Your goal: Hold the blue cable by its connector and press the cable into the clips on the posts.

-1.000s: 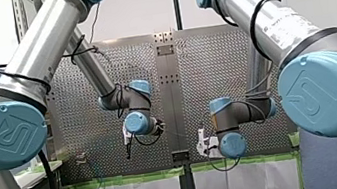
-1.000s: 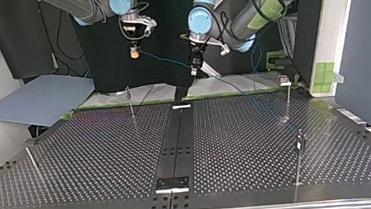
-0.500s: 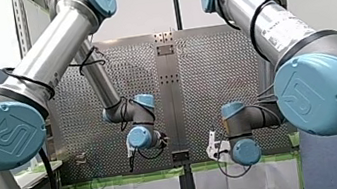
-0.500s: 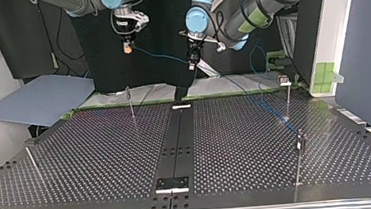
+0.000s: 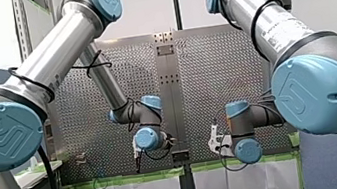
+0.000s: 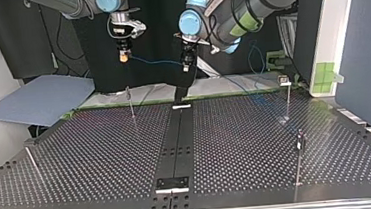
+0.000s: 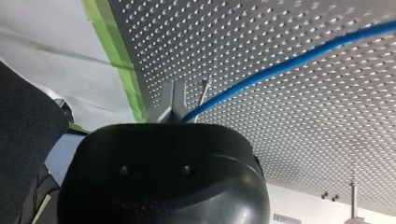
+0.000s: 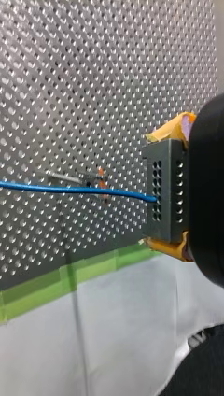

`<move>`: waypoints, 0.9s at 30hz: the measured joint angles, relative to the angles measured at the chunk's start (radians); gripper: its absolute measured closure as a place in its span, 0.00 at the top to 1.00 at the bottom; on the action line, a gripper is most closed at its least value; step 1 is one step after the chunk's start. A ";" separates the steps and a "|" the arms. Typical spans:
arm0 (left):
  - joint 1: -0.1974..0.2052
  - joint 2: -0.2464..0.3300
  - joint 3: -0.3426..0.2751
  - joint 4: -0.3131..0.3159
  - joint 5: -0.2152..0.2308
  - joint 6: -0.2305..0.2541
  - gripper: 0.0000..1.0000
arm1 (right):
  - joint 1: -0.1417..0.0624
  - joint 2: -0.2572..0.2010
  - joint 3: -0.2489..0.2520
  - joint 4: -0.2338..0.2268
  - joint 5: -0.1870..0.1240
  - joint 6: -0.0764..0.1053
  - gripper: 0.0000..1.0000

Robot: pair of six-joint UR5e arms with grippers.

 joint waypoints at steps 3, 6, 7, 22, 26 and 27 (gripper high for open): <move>-0.015 -0.025 0.026 -0.004 -0.011 -0.008 0.00 | -0.010 0.000 -0.002 -0.024 -0.001 -0.021 0.00; -0.031 -0.042 0.052 -0.011 -0.031 -0.019 0.00 | -0.018 0.000 -0.002 -0.038 -0.001 -0.036 0.00; -0.035 -0.045 0.060 -0.014 -0.038 -0.023 0.00 | -0.021 0.000 -0.002 -0.040 -0.001 -0.042 0.00; -0.089 -0.055 0.126 0.023 -0.141 -0.080 0.00 | -0.063 0.000 -0.012 -0.021 -0.003 -0.099 0.00; -0.094 -0.061 0.134 0.026 -0.145 -0.082 0.00 | -0.091 0.001 -0.019 -0.015 -0.014 -0.105 0.00; -0.098 -0.067 0.139 0.029 -0.145 -0.083 0.00 | -0.099 0.000 -0.020 -0.012 -0.019 -0.106 0.00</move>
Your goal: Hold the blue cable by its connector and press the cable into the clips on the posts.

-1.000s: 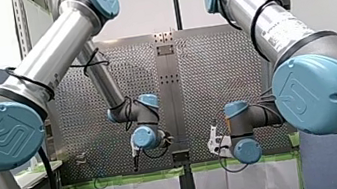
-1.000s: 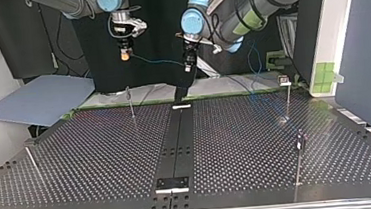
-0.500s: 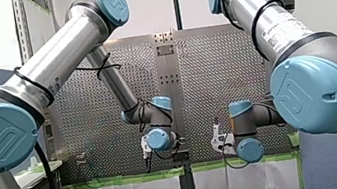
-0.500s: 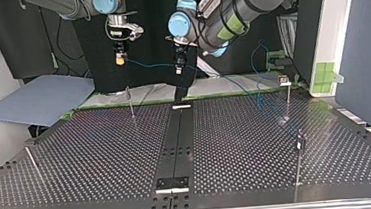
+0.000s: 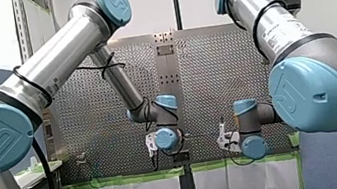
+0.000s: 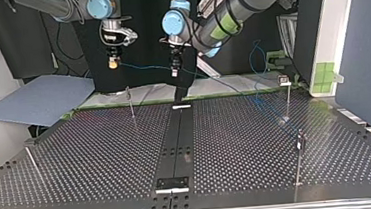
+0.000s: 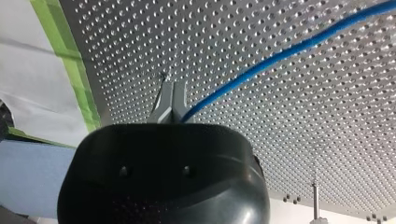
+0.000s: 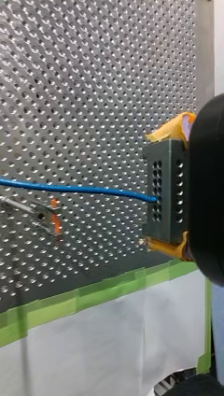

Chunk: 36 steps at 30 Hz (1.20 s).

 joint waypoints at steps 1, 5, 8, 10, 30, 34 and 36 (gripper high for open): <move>-0.003 -0.005 0.005 0.003 0.000 -0.001 0.00 | -0.010 0.000 -0.001 0.005 -0.008 -0.002 0.00; -0.013 -0.035 0.035 0.021 -0.002 -0.004 0.00 | -0.048 0.001 -0.001 0.016 -0.044 -0.003 0.00; -0.016 -0.059 0.060 0.022 0.008 -0.007 0.00 | -0.074 0.001 -0.003 0.016 -0.070 -0.005 0.00; -0.018 -0.078 0.079 0.010 0.023 -0.010 0.00 | -0.093 0.001 -0.005 0.015 -0.085 -0.007 0.00; -0.054 -0.233 0.246 0.041 -0.004 -0.065 0.00 | -0.146 0.033 -0.049 0.017 -0.105 -0.025 0.00; -0.061 -0.237 0.253 0.047 -0.005 -0.073 0.00 | -0.150 0.068 -0.075 0.028 -0.110 -0.018 0.00; -0.066 -0.238 0.254 0.054 -0.006 -0.077 0.00 | -0.153 0.083 -0.083 0.029 -0.112 -0.017 0.00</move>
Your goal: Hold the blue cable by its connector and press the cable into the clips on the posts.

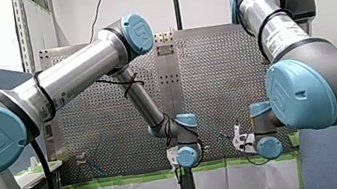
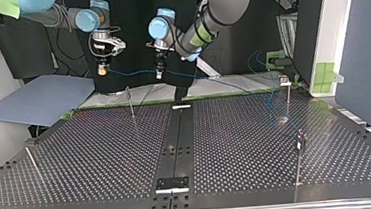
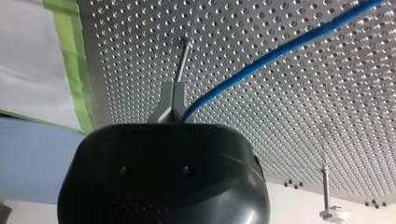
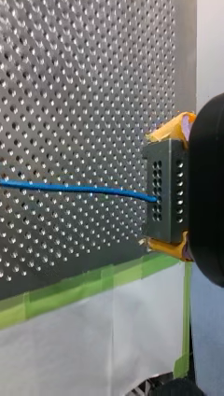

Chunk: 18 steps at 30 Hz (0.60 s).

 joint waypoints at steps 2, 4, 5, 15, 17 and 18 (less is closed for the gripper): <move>-0.004 -0.001 0.001 0.004 -0.001 -0.001 0.00 | -0.004 0.017 -0.007 0.000 -0.001 0.000 0.00; -0.009 0.001 0.003 0.007 -0.005 -0.002 0.00 | -0.009 0.033 -0.013 0.000 -0.001 -0.001 0.00; -0.011 0.000 0.003 0.008 -0.009 -0.002 0.00 | -0.011 0.041 -0.015 0.000 -0.001 -0.001 0.00; -0.020 -0.028 0.022 0.010 -0.015 0.013 0.00 | -0.045 0.103 -0.046 0.001 -0.006 0.008 0.00; -0.021 -0.042 0.034 0.002 -0.009 0.013 0.00 | -0.054 0.105 -0.052 0.001 -0.007 0.011 0.00; -0.023 -0.051 0.043 -0.005 -0.005 0.014 0.00 | -0.057 0.105 -0.056 0.002 -0.008 0.011 0.00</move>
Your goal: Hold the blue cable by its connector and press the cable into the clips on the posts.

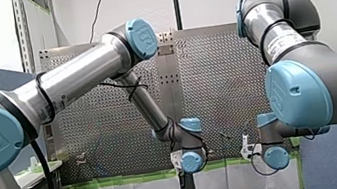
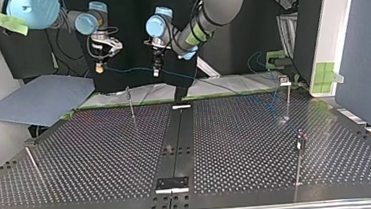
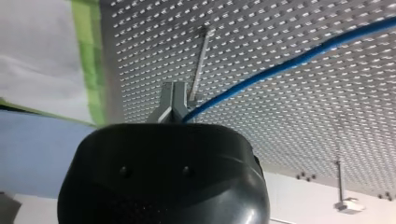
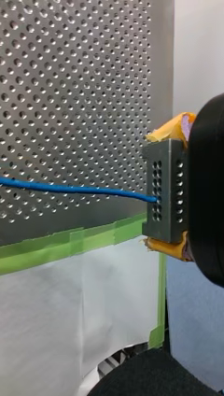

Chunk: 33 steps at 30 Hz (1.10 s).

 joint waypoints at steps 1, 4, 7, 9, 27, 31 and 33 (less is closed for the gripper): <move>-0.002 -0.008 0.008 -0.003 0.002 -0.001 0.00 | -0.004 0.000 -0.006 0.003 -0.001 0.000 0.00; -0.008 -0.033 0.033 -0.002 0.006 -0.003 0.00 | -0.011 0.001 -0.025 0.017 -0.003 -0.004 0.00; -0.013 -0.056 0.055 -0.003 0.005 -0.002 0.00 | -0.015 0.001 -0.047 0.038 -0.004 -0.018 0.00; -0.016 -0.068 0.072 -0.013 -0.001 0.003 0.00 | -0.017 0.001 -0.061 0.052 -0.004 -0.028 0.00; -0.029 -0.079 0.165 -0.078 -0.059 0.055 0.00 | -0.060 0.001 -0.138 0.103 -0.031 -0.050 0.00; -0.031 -0.079 0.181 -0.081 -0.059 0.062 0.00 | -0.070 0.002 -0.162 0.114 -0.034 -0.056 0.00; -0.032 -0.079 0.190 -0.082 -0.057 0.066 0.00 | -0.075 0.002 -0.173 0.118 -0.034 -0.056 0.00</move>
